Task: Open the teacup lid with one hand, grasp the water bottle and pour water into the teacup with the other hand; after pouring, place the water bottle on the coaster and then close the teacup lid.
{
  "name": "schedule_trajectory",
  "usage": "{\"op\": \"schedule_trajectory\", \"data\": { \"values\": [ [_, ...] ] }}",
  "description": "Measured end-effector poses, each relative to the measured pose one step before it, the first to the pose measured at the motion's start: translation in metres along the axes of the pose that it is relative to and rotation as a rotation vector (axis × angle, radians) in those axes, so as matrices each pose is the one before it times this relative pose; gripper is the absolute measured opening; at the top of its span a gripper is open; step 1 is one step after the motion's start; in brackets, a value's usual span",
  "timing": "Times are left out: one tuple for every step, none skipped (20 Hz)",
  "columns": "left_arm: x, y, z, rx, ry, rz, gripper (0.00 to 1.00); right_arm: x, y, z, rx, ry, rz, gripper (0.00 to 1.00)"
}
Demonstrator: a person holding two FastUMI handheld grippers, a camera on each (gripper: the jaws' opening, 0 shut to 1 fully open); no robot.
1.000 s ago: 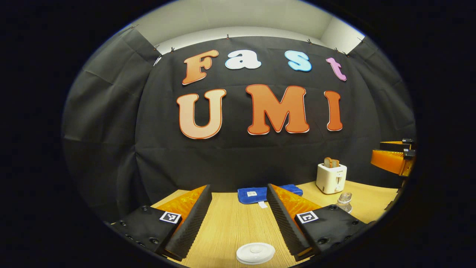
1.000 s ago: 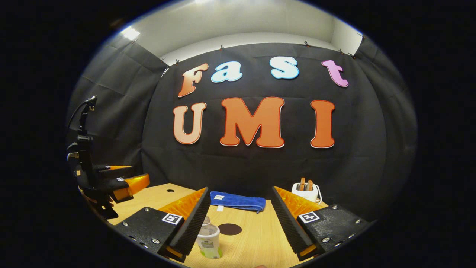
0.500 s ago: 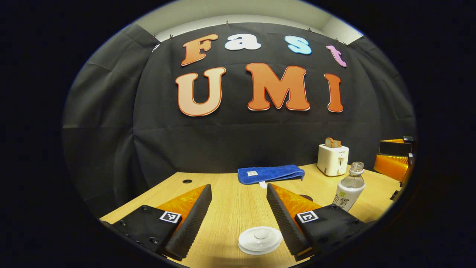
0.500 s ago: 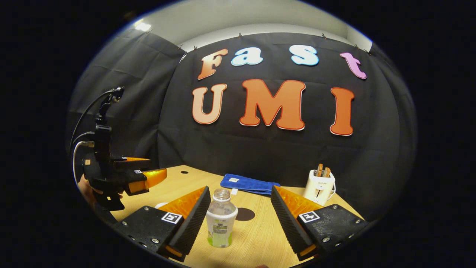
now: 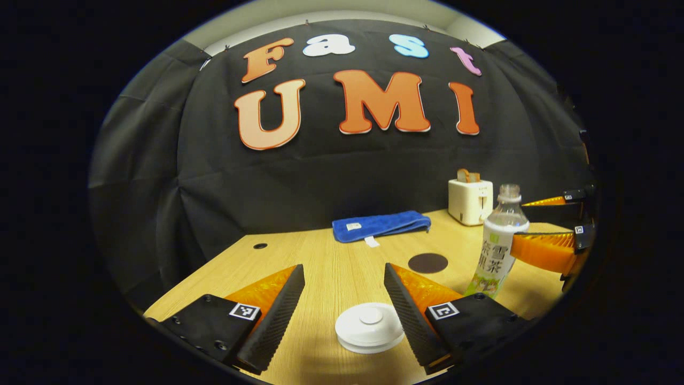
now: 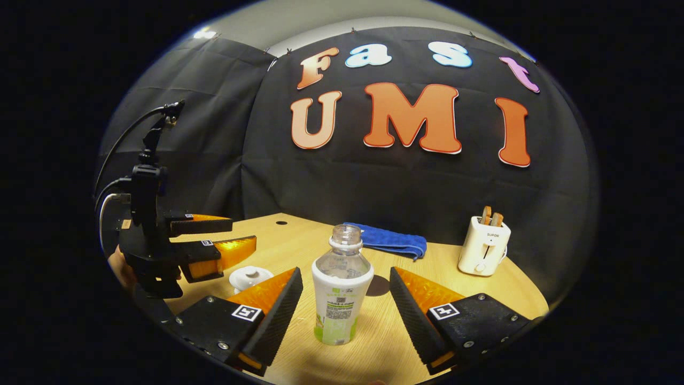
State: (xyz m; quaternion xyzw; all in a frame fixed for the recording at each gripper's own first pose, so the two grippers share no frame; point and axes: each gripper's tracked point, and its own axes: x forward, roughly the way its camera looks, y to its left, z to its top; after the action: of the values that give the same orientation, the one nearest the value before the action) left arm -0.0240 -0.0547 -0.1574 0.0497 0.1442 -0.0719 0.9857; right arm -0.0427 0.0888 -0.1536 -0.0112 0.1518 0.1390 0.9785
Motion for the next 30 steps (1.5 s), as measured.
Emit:
{"op": "schedule_trajectory", "data": {
  "values": [
    [0.00389, -0.00505, -0.00845, 0.00356, 0.01953, -0.00598, 0.99, 0.00279, 0.00021, -0.00449, 0.00421, 0.01021, 0.00143, 0.98],
    [0.002, -0.00344, -0.0066, -0.00079, 0.01781, -0.00673, 0.99, 0.00251, 0.00022, -0.00477, 0.00531, 0.01306, 0.00366, 0.98],
    [0.00098, -0.00175, -0.00786, -0.00284, 0.01988, -0.00817, 0.99, 0.00277, 0.00171, -0.00441, 0.00604, 0.00991, 0.00504, 0.98],
    [0.00124, -0.00215, -0.00636, -0.00376, 0.01761, -0.00392, 0.99, 0.00169, 0.00089, -0.00402, 0.00487, 0.01139, 0.00461, 0.98],
    [0.00101, -0.00316, -0.00706, -0.00339, 0.01575, -0.00886, 0.96, 0.00264, 0.00084, -0.00332, 0.00261, 0.00867, 0.00493, 0.98],
    [0.00167, -0.00259, -0.00457, -0.00185, 0.0131, -0.00244, 0.99, 0.00164, 0.00051, -0.00281, 0.00014, 0.00897, 0.00358, 0.97],
    [0.00221, -0.00147, -0.00386, 0.00149, 0.01176, -0.00222, 0.96, 0.00283, 0.00126, -0.00349, 0.00199, 0.00623, 0.00622, 0.96],
    [0.00241, 0.00059, -0.00382, 0.00424, 0.01224, 0.00074, 0.96, 0.00356, 0.00109, -0.00359, 0.00699, 0.01199, 0.00132, 0.95],
    [-0.00073, -0.00022, -0.00383, 0.00608, 0.00855, 0.00527, 0.98, 0.00319, 0.00112, -0.005, 0.00778, 0.01571, 0.00308, 0.94],
    [0.00341, -0.00068, 0.00029, 0.0047, 0.00403, 0.0007, 0.9, 0.00266, 0.00058, -0.00235, 0.00868, 0.00737, 0.00249, 0.93],
    [0.00085, -0.00174, -0.00096, 0.00451, 0.00109, 0.00009, 0.9, 0.00218, 0.00053, -0.00284, 0.00517, 0.00846, 0.00277, 0.91],
    [-0.00077, -0.00136, 0.00164, -0.00083, -0.0041, -0.00311, 0.89, 0.00223, -0.00016, -0.00118, 0.00243, 0.00394, -0.00085, 0.88],
    [0.00333, -0.0001, -0.00117, -0.00296, -0.00231, 0.00392, 0.89, 0.00213, -0.00052, -0.0027, 0.0001, 0.00778, -0.00401, 0.87],
    [0.00194, -0.00181, -0.00008, 0.0017, 0.00448, -0.00289, 0.72, 0.00127, -0.00023, -0.0012, -0.00062, 0.00529, -0.00001, 0.83],
    [0.00097, -0.00252, -0.00283, 0.00828, 0.00776, -0.00727, 0.69, 0.00155, -0.00047, -0.00281, -0.00113, 0.00622, -0.00376, 0.81],
    [0.00059, 0.00138, -0.00081, 0.01262, 0.00658, 0.01368, 0.7, 0.00206, -0.00069, -0.00399, -0.00462, 0.01534, -0.002, 0.75],
    [-0.0012, 0.00012, 0.00026, 0.01451, 0.00338, 0.00556, 0.7, 0.00263, 0.00147, -0.00256, 0.00666, 0.00833, 0.00552, 0.72],
    [0.00104, 0.00044, 0.00307, 0.00887, -0.01622, 0.00606, 0.7, -0.00216, 0.00158, 0.0006, 0.00845, 0.00346, 0.01132, 0.68],
    [0.0008, 0.00049, 0.0022, 0.00208, -0.00569, 0.00934, 0.59, 0.00024, 0.00074, 0.00037, 0.00653, 0.00328, 0.00413, 0.67],
    [-0.00011, 0.00187, -0.00239, 0.00343, 0.01071, 0.00785, 0.48, -0.00025, -0.00083, 0.0006, 0.00224, 0.00045, 0.00221, 0.67],
    [-0.00038, -0.00058, -0.00012, 0.00296, 0.00065, 0.00186, 0.42, -0.00024, 0.00004, -0.00028, 0.00091, 0.00145, 0.00052, 0.66],
    [-0.00016, -0.00022, 0.00074, -0.00281, -0.00186, 0.00018, 0.42, -0.00097, -0.00009, 0.00048, -0.00084, -0.00176, -0.00035, 0.65],
    [-0.00203, 0.0022, 0.00162, -0.00604, -0.00544, 0.007, 0.39, -0.00024, 0.00057, -0.00033, -0.00248, 0.00019, 0.00029, 0.65],
    [0.00398, 0.00052, -0.00018, -0.00789, 0.00248, 0.00462, 0.32, -0.00019, 0.00032, -0.00023, -0.00181, -0.00106, 0.00031, 0.65],
    [0.00093, -0.001, -0.00011, 0.00138, -0.00144, -0.00085, 0.32, -0.00077, 0.00115, 0.00046, -0.00314, -0.00037, 0.00213, 0.65],
    [-0.00115, -0.00045, -0.00029, -0.00316, -0.00262, -0.00255, 0.29, -0.00045, 0.00063, 0.00057, -0.00108, -0.00025, 0.00128, 0.65],
    [-0.00012, -0.00184, 0.00068, 0.00176, -0.0008, -0.00778, 0.32, -0.00003, 0.00067, 0.0, -0.00235, 0.00032, 0.0031, 0.65],
    [-0.00093, -0.00196, 0.00005, 0.0019, -0.00329, -0.01001, 0.32, -0.00054, 0.00064, 0.00018, -0.00472, 0.00058, 0.00274, 0.64],
    [-0.00087, -0.00038, 0.00141, -0.00171, -0.0094, -0.00515, 0.32, -0.00081, 0.00067, 0.00029, -0.00525, 0.0002, 0.00225, 0.64],
    [-0.0003, 0.00012, 0.00305, -0.00169, -0.0079, -0.0007, 0.28, 0.0004, -0.00008, -0.00044, -0.00834, 0.00145, -0.00054, 0.64]
  ]
}}
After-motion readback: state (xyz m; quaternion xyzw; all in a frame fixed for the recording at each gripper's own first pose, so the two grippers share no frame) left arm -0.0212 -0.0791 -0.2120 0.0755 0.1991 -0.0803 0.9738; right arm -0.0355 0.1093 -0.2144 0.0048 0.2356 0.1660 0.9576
